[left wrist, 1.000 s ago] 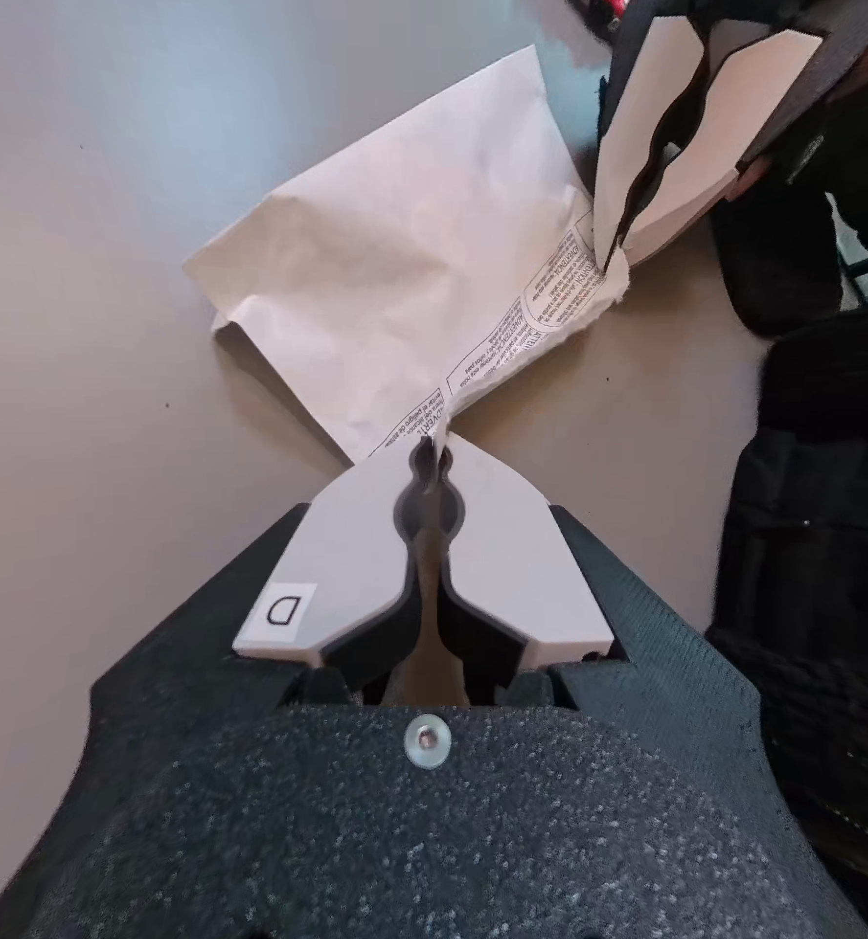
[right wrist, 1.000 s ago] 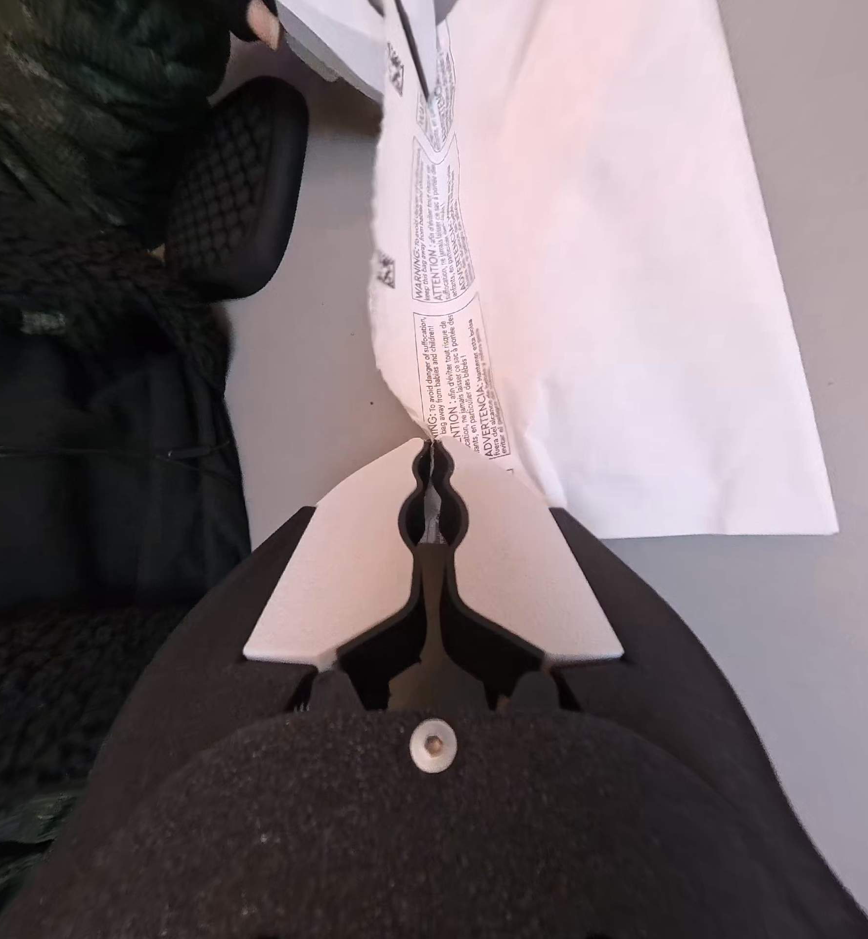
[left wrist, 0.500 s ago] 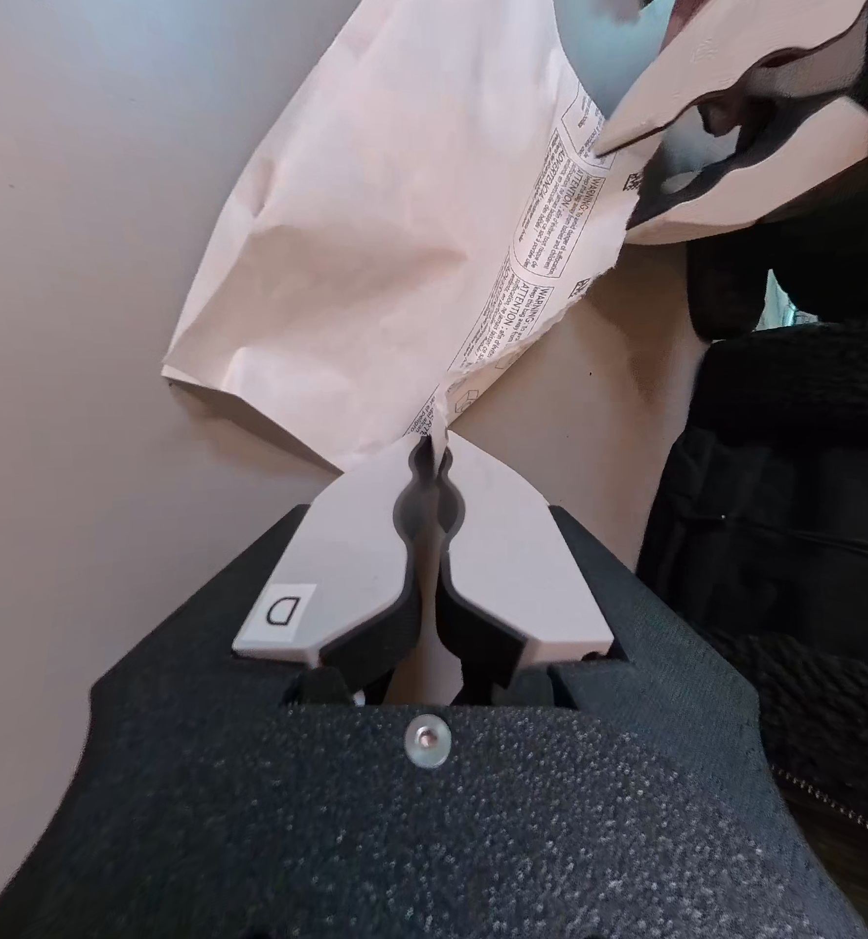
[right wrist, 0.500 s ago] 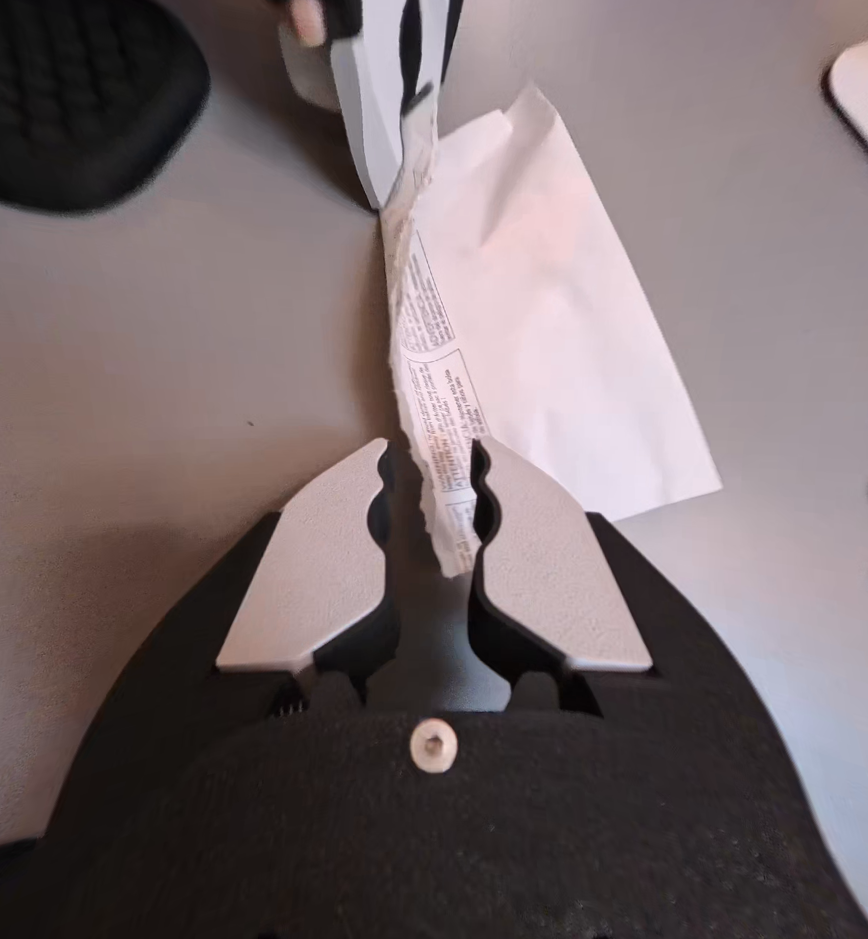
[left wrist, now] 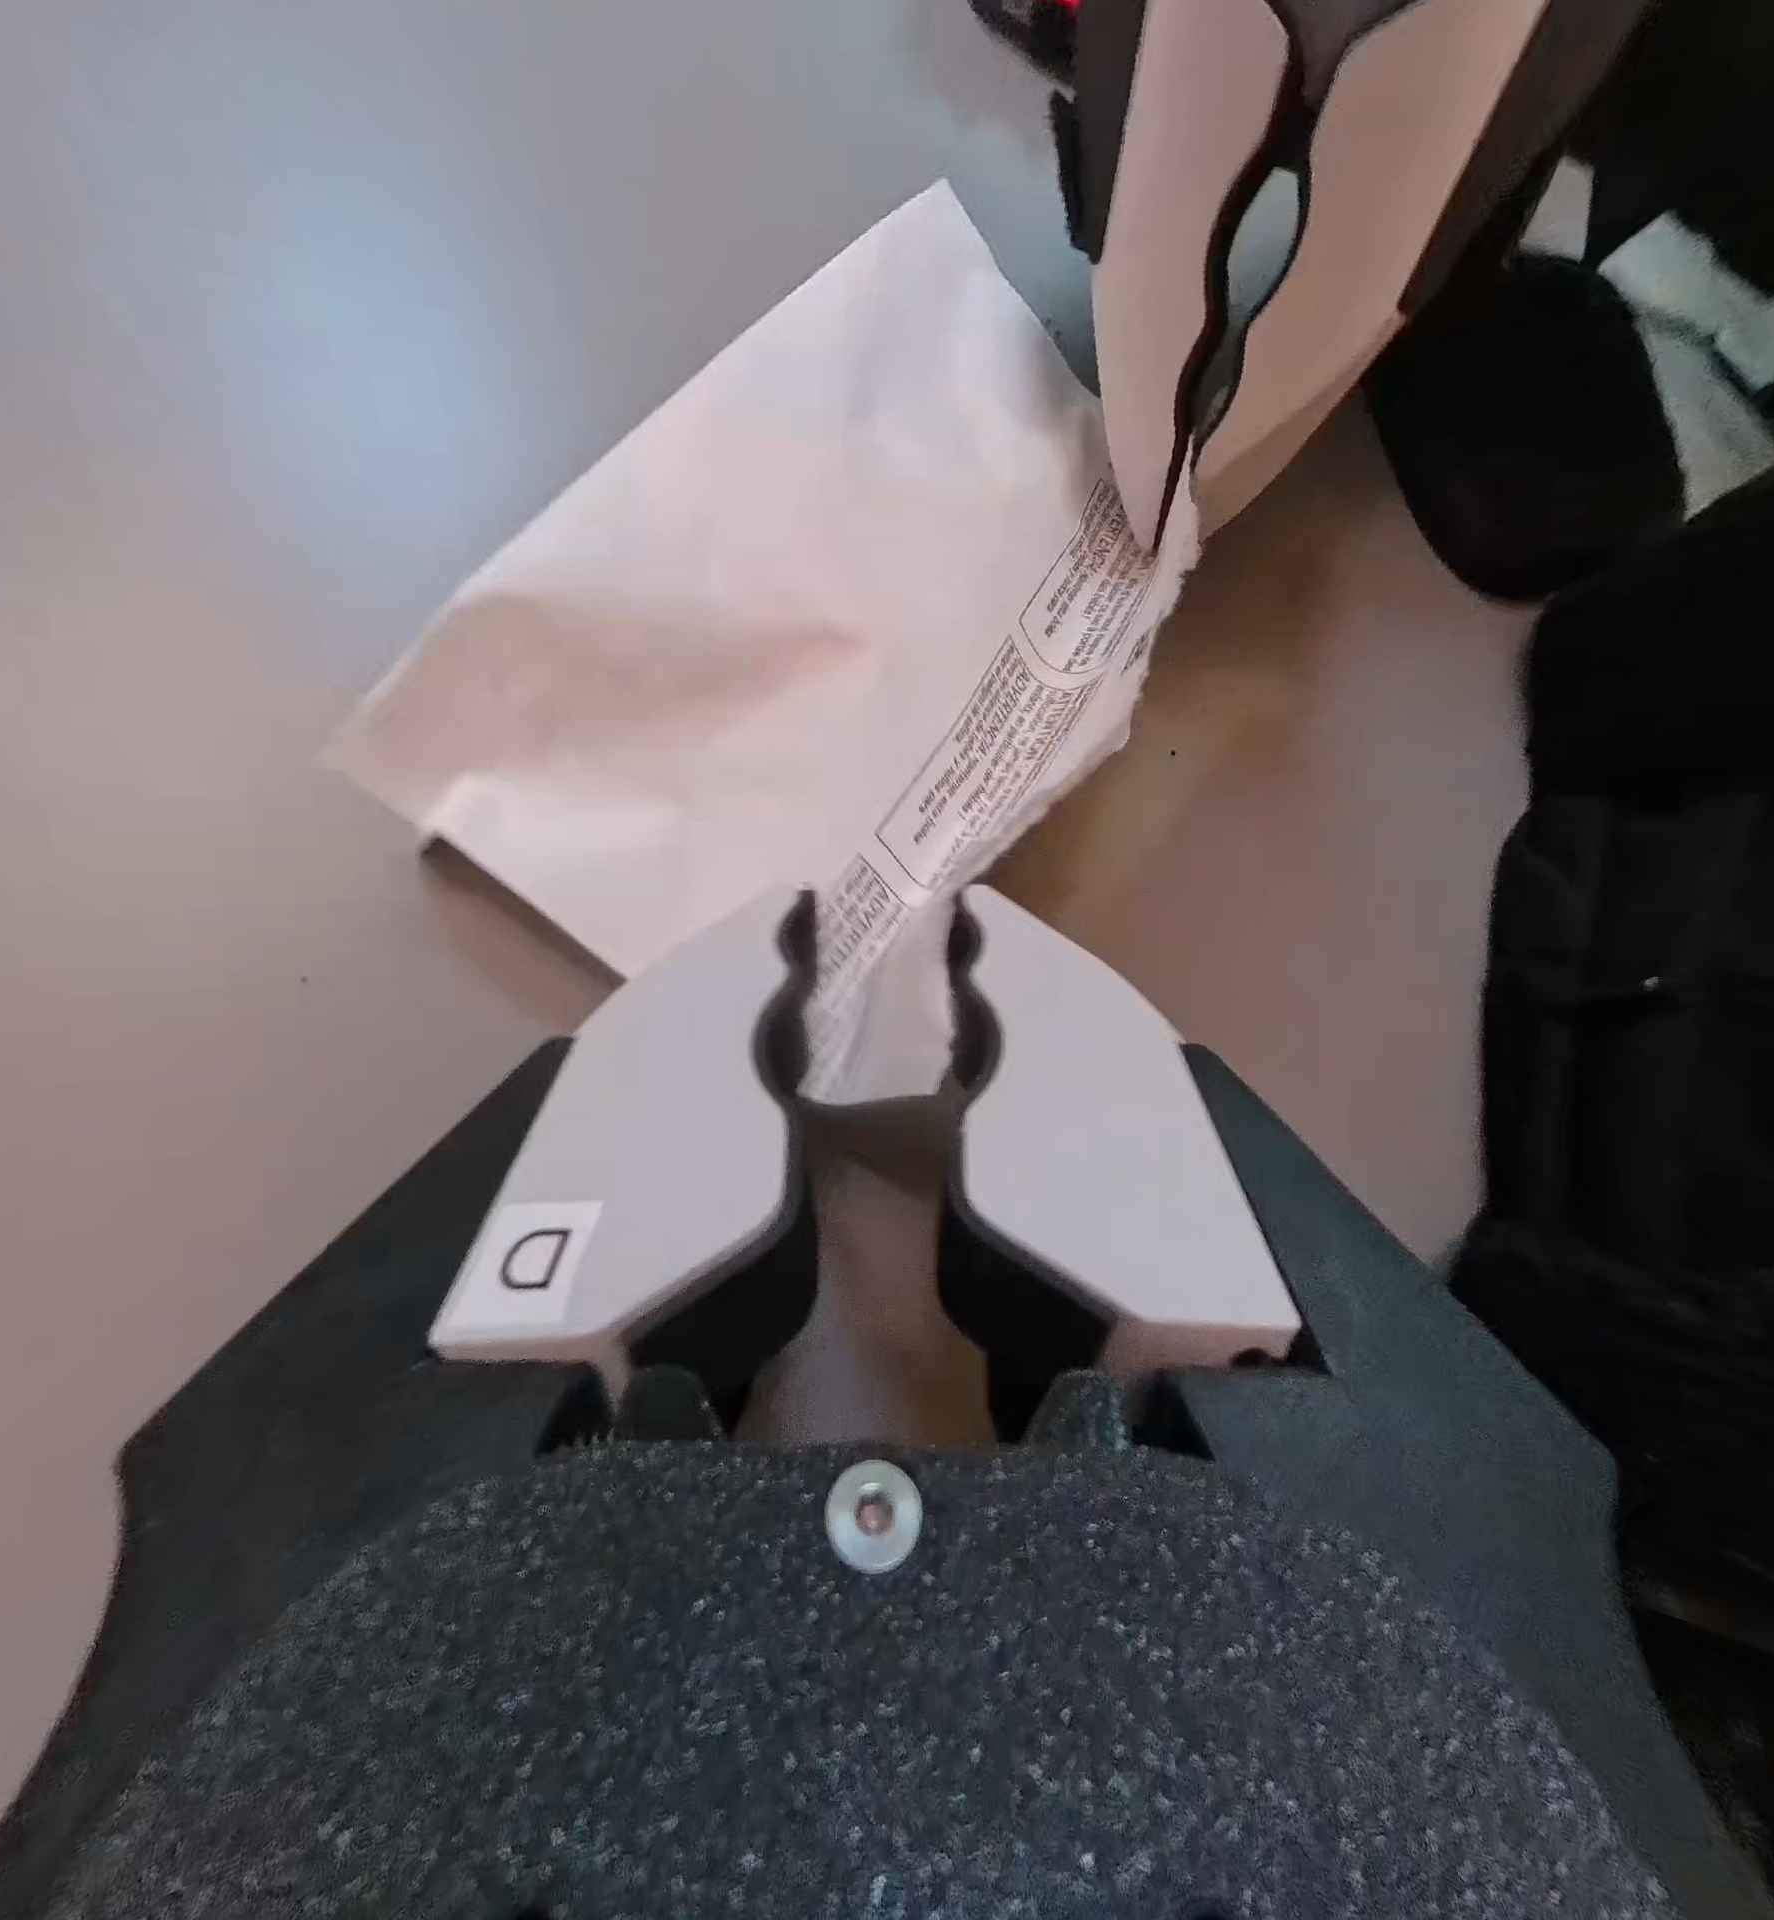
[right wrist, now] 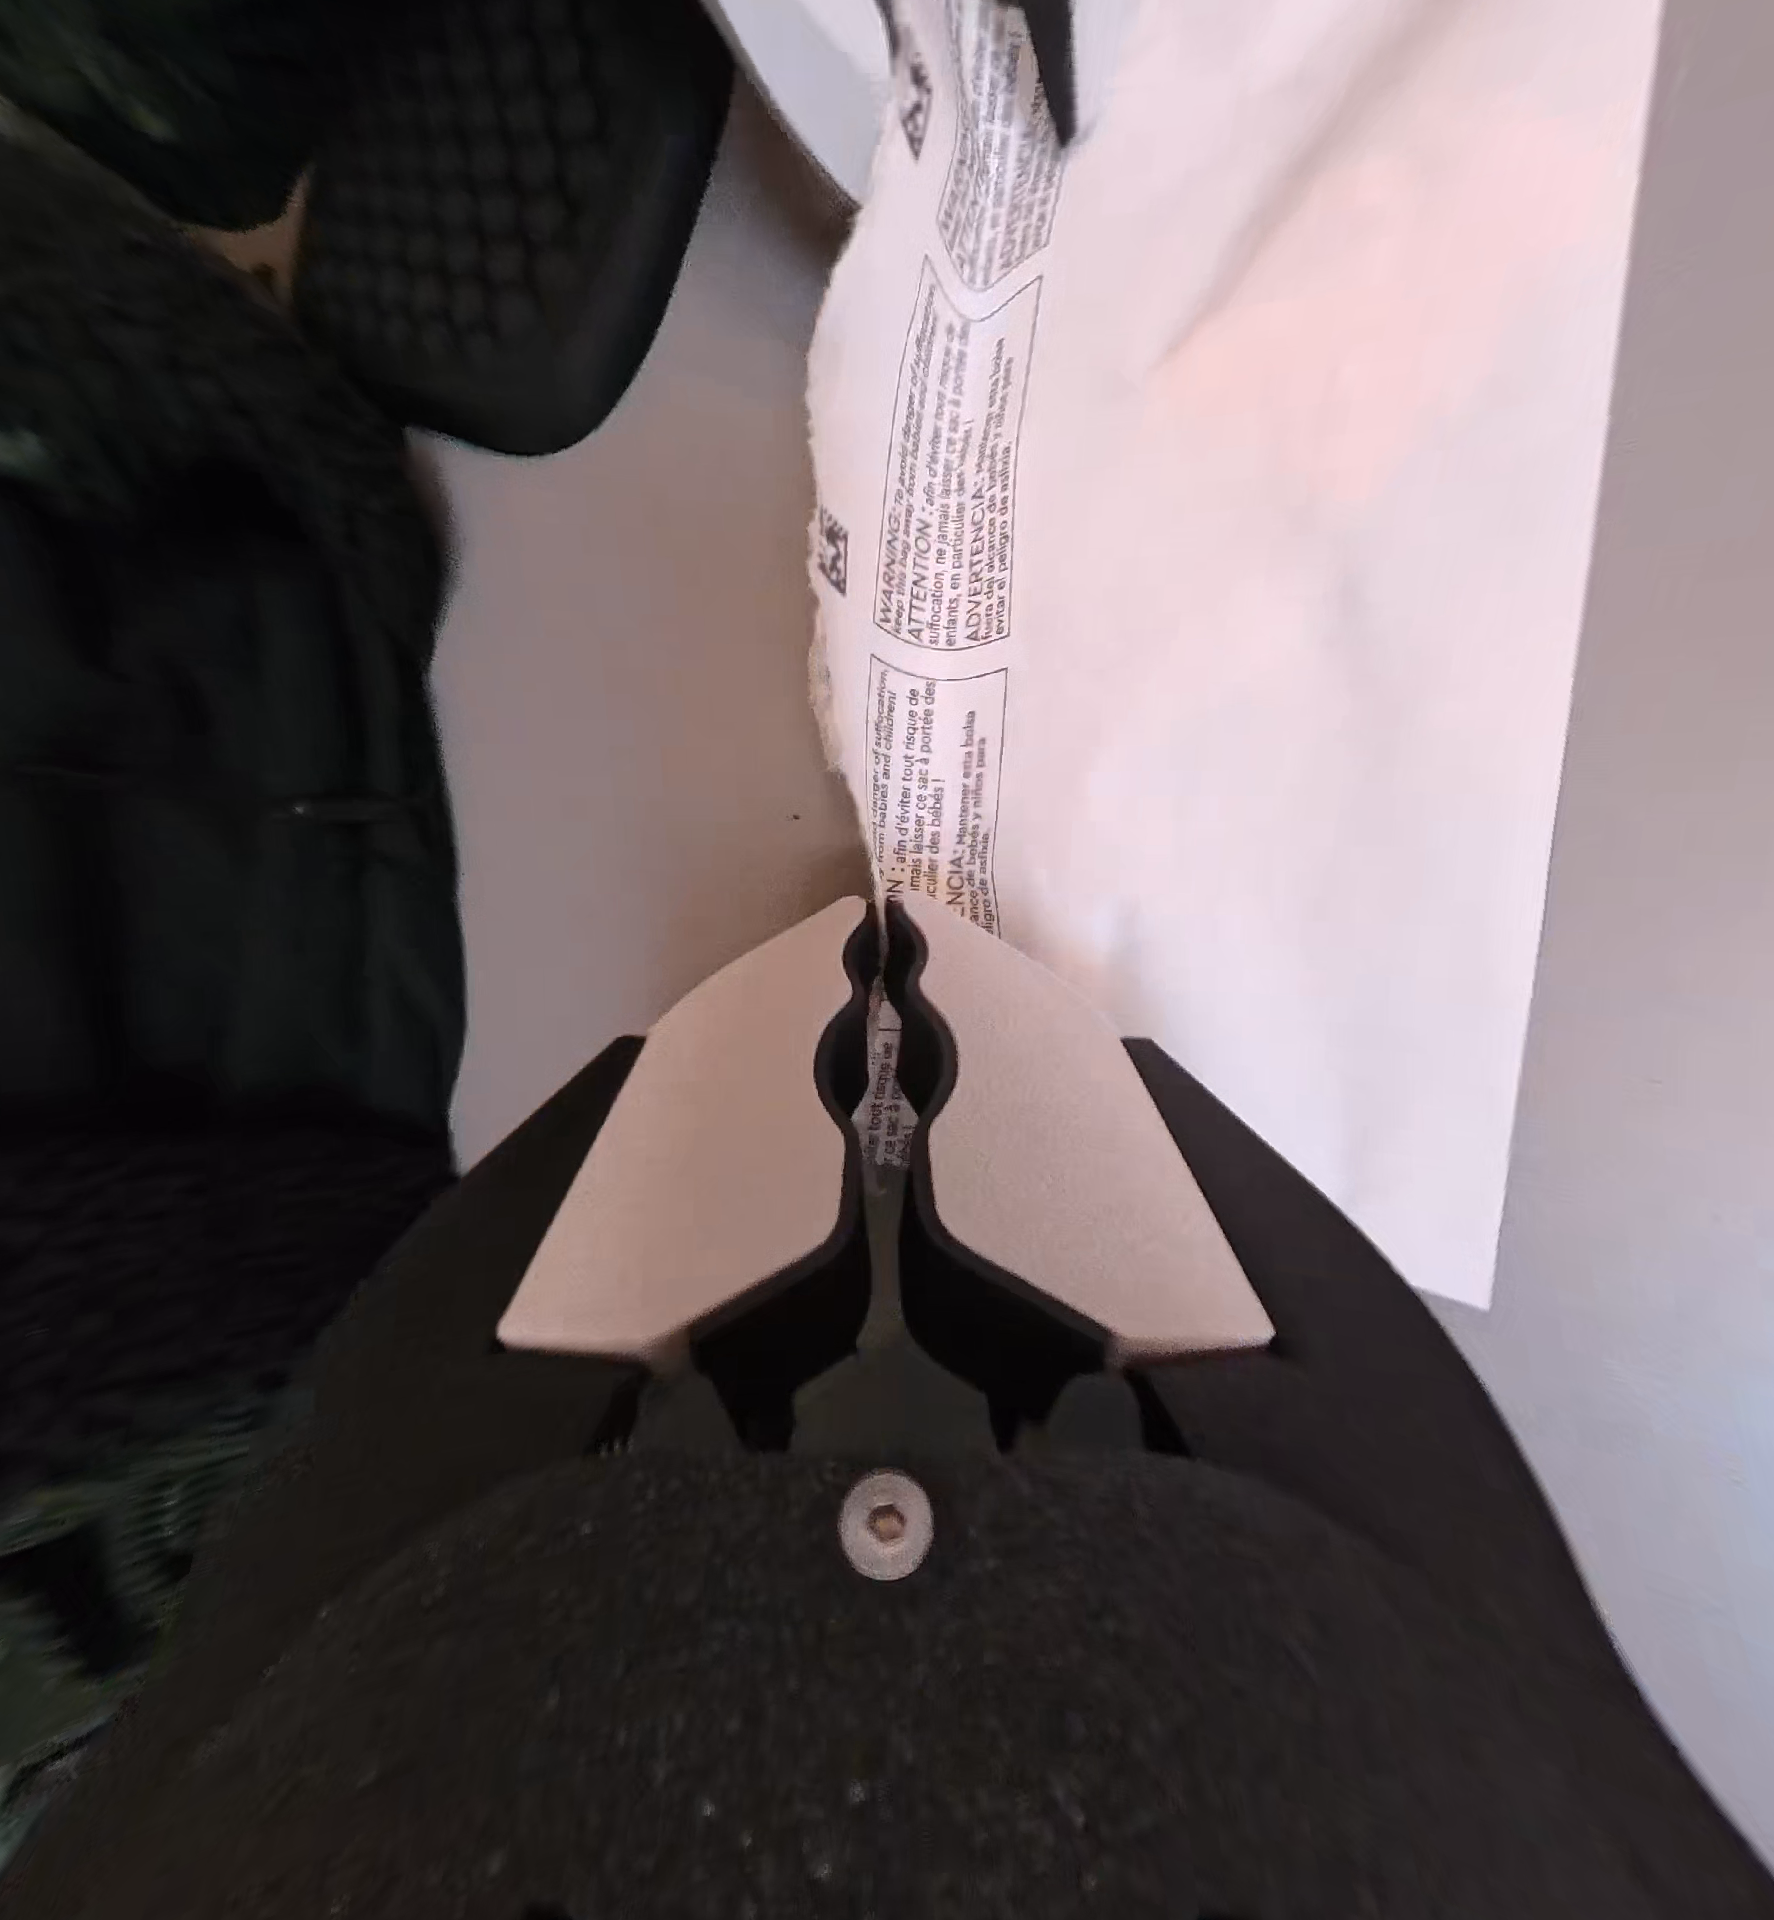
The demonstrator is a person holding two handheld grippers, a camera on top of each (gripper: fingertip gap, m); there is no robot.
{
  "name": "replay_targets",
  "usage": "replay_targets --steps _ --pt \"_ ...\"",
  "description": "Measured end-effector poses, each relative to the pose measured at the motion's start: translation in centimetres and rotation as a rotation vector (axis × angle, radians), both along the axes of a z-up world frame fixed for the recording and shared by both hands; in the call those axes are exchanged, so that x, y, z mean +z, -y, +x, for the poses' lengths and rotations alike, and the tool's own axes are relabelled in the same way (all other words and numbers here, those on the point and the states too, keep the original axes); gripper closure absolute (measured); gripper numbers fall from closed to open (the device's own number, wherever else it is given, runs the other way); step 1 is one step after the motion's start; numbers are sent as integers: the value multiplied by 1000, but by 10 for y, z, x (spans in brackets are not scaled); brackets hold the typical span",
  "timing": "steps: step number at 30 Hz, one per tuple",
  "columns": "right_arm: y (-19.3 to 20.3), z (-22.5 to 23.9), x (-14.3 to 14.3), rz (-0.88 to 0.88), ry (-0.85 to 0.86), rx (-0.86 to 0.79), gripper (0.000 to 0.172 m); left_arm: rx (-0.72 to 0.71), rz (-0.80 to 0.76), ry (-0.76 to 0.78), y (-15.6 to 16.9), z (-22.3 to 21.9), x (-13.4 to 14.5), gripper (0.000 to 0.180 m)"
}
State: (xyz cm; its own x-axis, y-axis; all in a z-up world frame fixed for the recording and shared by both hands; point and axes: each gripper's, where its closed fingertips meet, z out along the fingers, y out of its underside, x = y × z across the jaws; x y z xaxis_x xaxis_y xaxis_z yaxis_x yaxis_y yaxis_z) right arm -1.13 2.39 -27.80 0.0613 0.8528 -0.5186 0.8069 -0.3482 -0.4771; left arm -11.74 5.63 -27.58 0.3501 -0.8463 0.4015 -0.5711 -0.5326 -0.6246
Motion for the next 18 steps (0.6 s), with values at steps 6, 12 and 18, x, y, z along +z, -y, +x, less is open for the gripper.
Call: replay_targets --steps 6,12,18 --pt "3 4 -3 -238 -37 -125 172 72 -295 32 5 3 -12 180" --pt "-13 8 -18 -185 17 -280 171 43 -359 -112 7 2 -23 179" --pt "-27 10 -19 -107 19 -311 171 32 -327 -191 7 2 -24 178"
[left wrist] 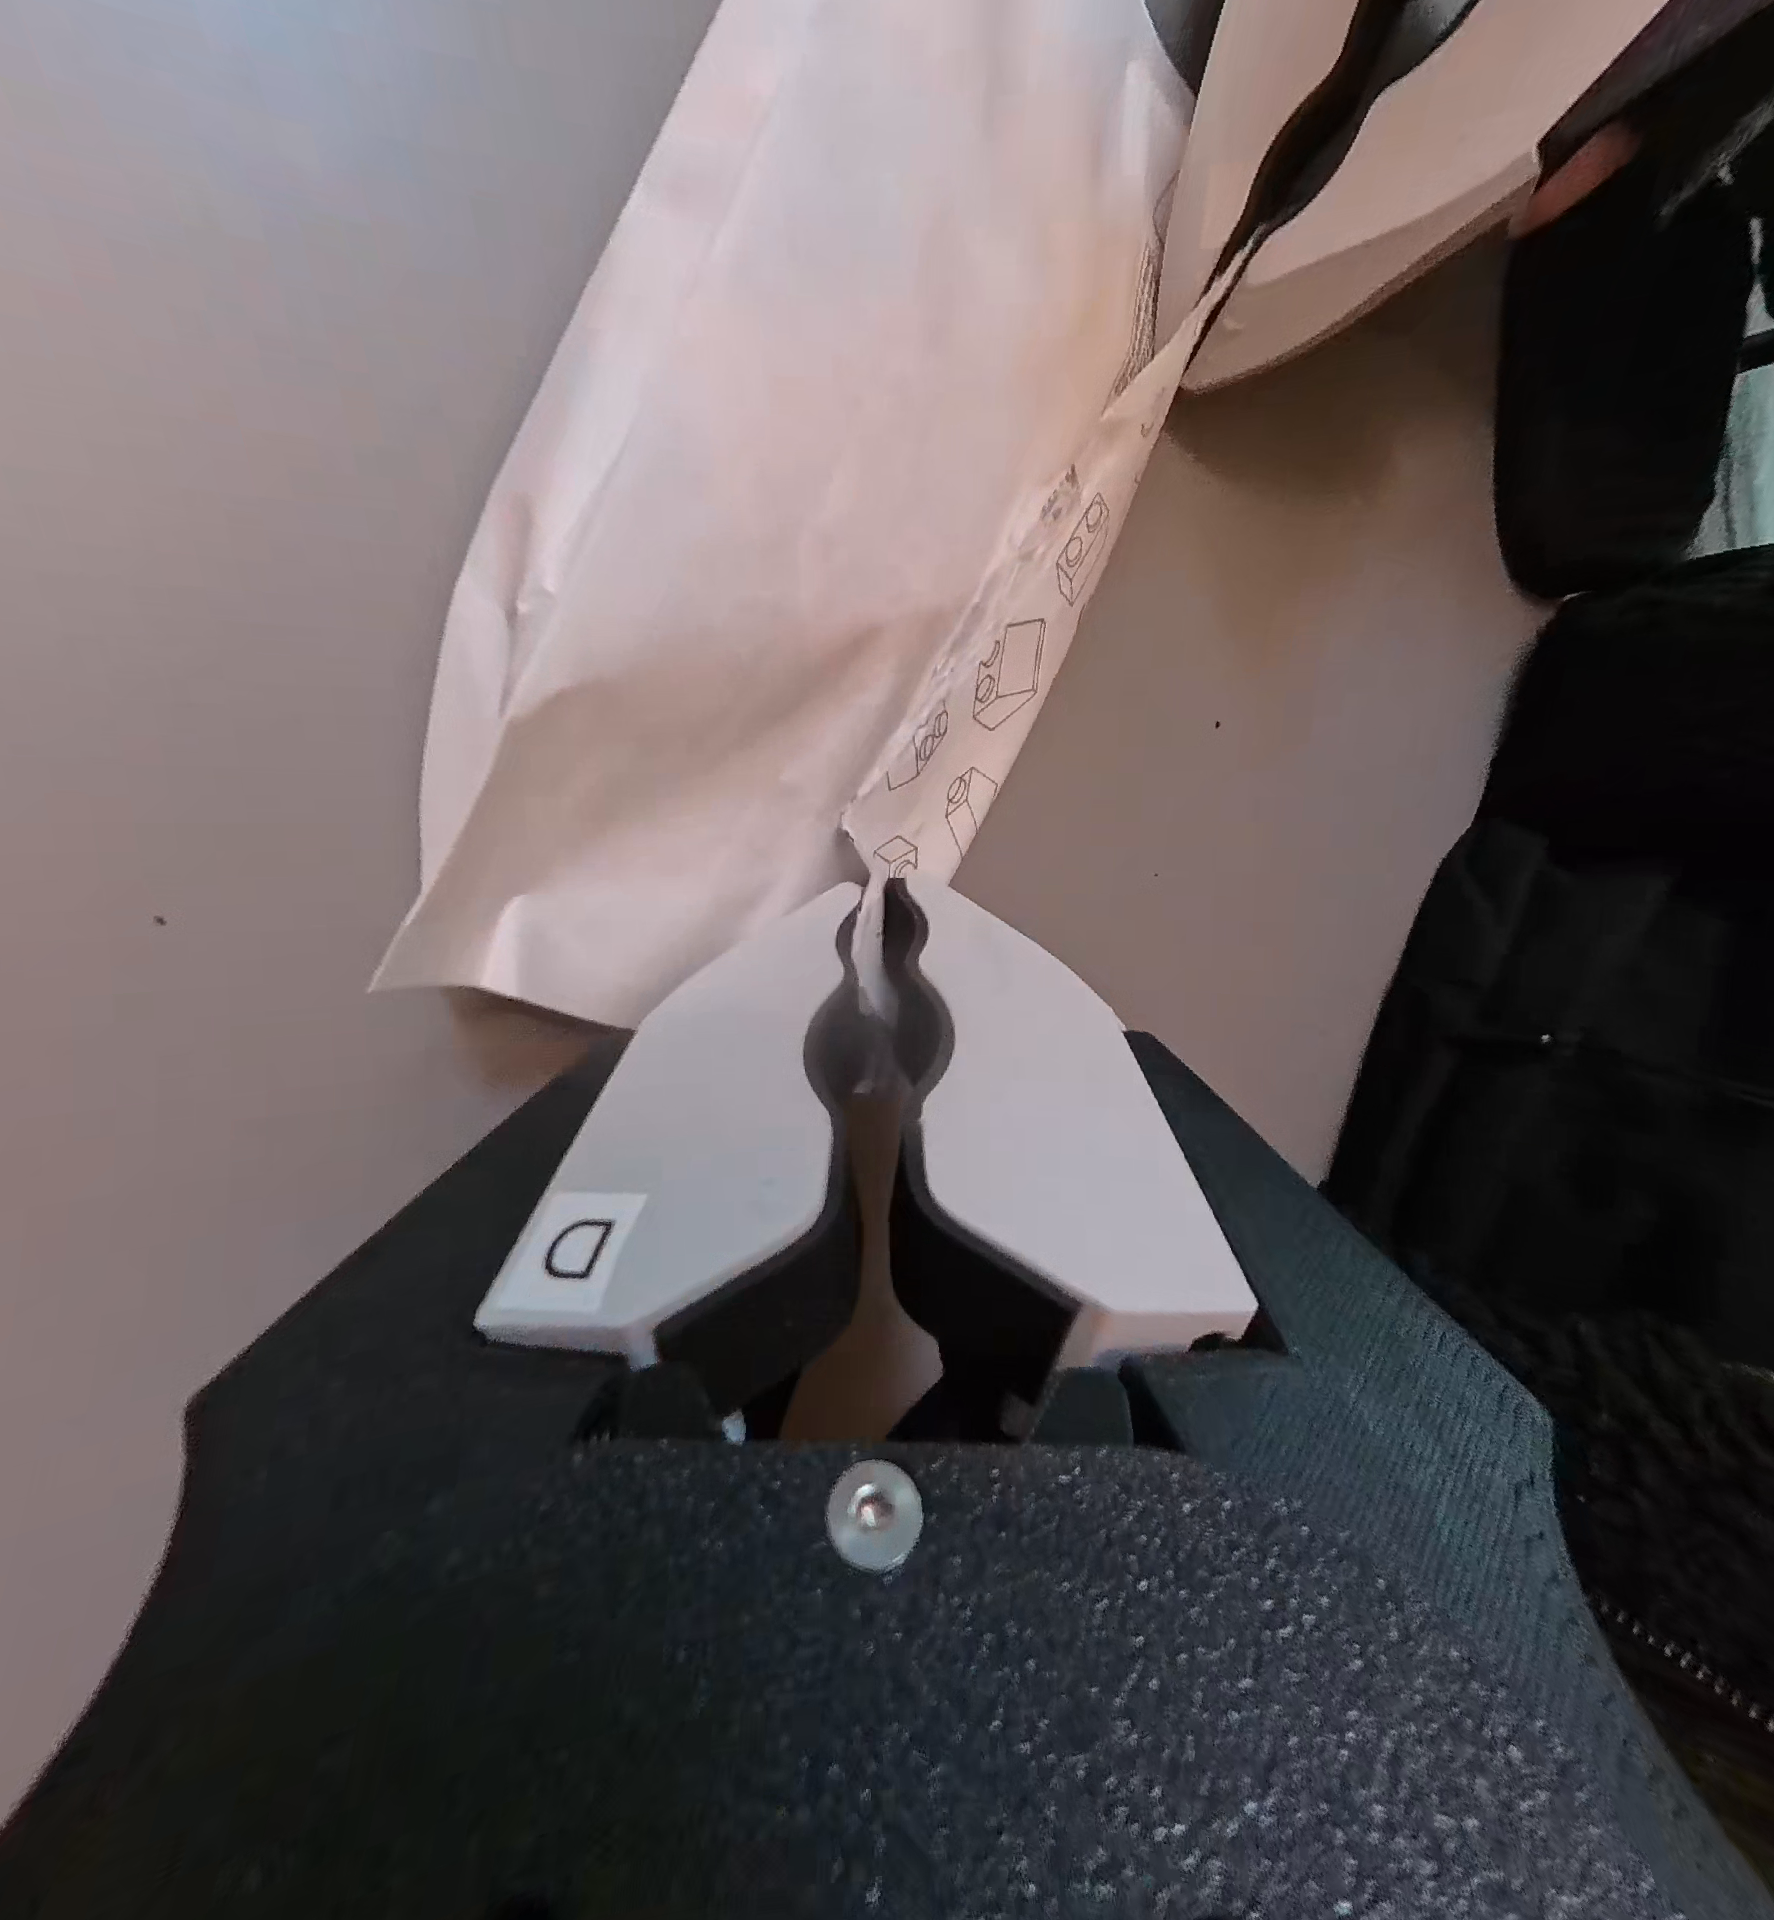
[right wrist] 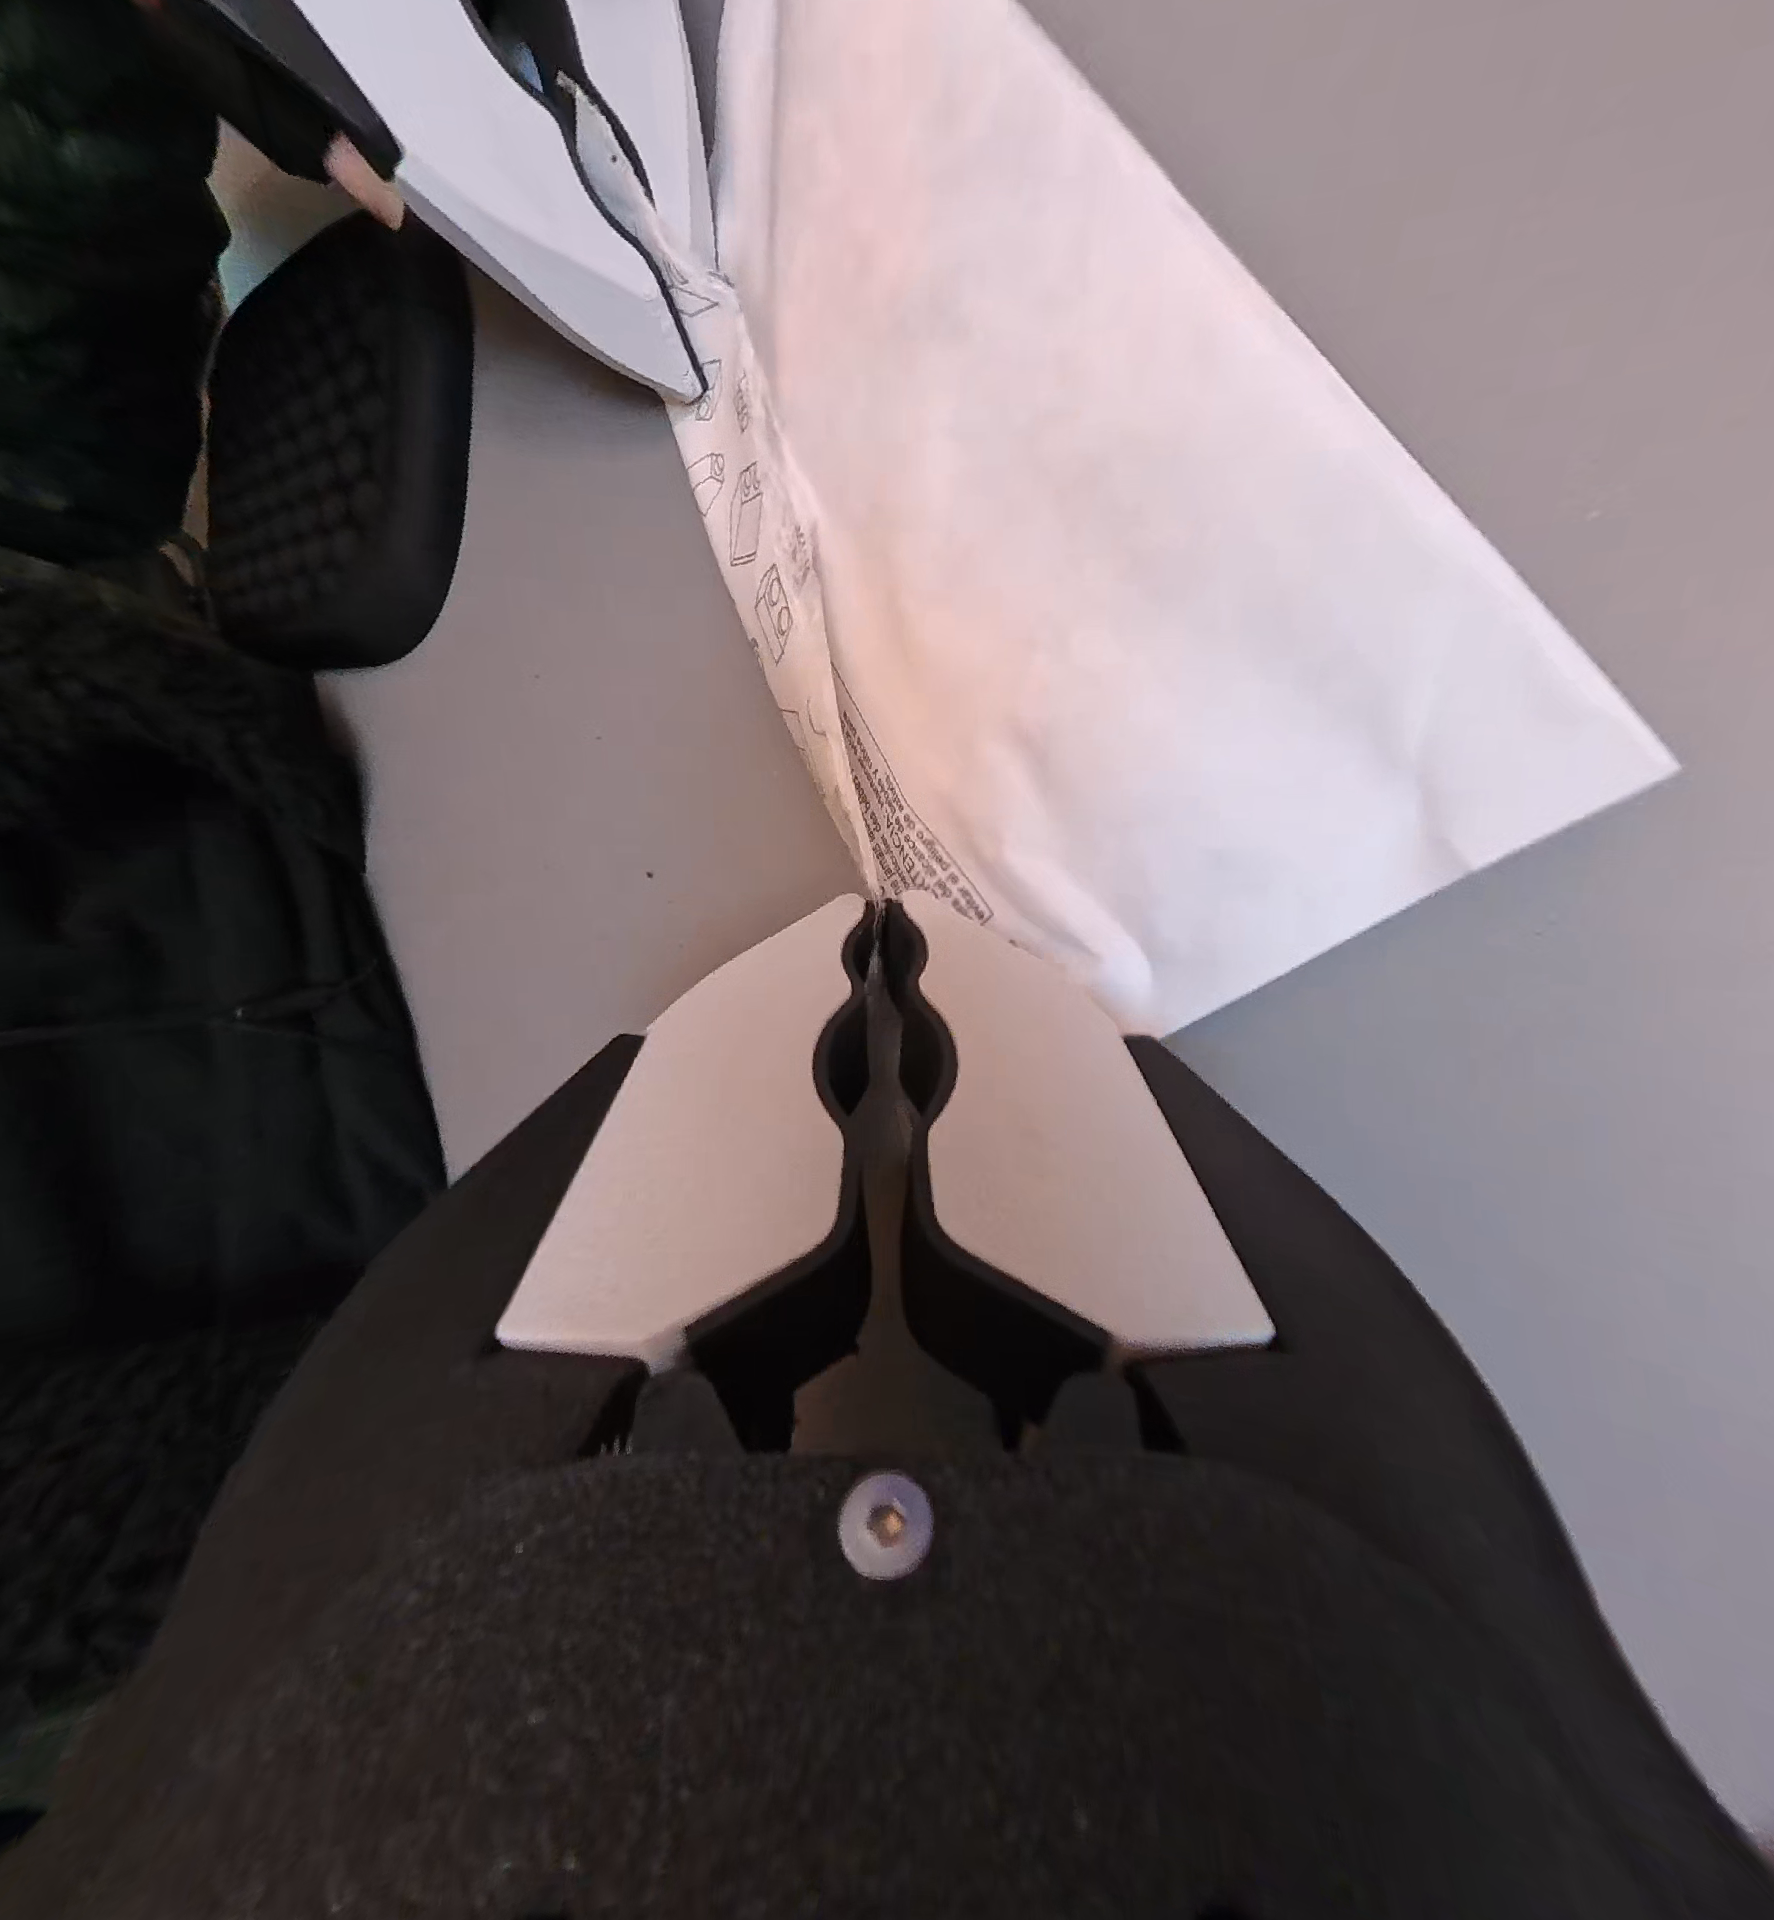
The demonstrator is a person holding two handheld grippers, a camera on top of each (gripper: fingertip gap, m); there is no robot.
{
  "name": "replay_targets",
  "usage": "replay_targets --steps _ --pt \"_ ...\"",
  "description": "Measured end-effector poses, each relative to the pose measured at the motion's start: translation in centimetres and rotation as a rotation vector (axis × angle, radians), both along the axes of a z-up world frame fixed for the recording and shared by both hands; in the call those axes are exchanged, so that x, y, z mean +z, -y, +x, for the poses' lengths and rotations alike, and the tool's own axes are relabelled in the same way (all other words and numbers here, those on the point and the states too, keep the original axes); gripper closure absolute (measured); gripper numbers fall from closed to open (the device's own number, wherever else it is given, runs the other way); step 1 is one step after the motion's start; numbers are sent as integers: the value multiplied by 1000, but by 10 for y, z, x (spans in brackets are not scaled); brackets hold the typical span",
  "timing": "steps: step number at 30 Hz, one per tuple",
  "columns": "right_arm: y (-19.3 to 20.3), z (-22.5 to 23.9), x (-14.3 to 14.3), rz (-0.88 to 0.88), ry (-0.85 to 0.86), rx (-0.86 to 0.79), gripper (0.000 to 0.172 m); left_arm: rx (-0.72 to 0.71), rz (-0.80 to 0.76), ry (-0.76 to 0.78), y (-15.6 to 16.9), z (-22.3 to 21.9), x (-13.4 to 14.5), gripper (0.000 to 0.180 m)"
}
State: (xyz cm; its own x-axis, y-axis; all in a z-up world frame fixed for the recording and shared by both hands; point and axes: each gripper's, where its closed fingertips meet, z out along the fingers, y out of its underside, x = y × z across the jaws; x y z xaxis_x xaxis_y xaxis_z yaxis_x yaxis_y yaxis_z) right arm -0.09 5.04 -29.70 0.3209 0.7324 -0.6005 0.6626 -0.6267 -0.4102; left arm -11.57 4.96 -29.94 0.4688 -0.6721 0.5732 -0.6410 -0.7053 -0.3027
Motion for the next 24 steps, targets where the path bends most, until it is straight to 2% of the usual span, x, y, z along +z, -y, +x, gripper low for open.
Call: replay_targets --steps 5,9,15,20,24 --pt "-20 10 5 55 -18 15 163 -30 26 -27 0 0 0 178" --pt "-28 11 10 114 -49 61 168 -46 24 -18 0 0 0 178" --pt "-17 10 19 -302 -166 30 171 -51 30 -3 0 -1 0 178" --pt "15 17 20 -329 -82 70 171 -30 46 20 11 -8 6 180" --pt "42 18 24 -280 -50 92 171 -19 92 9 23 -9 3 180"
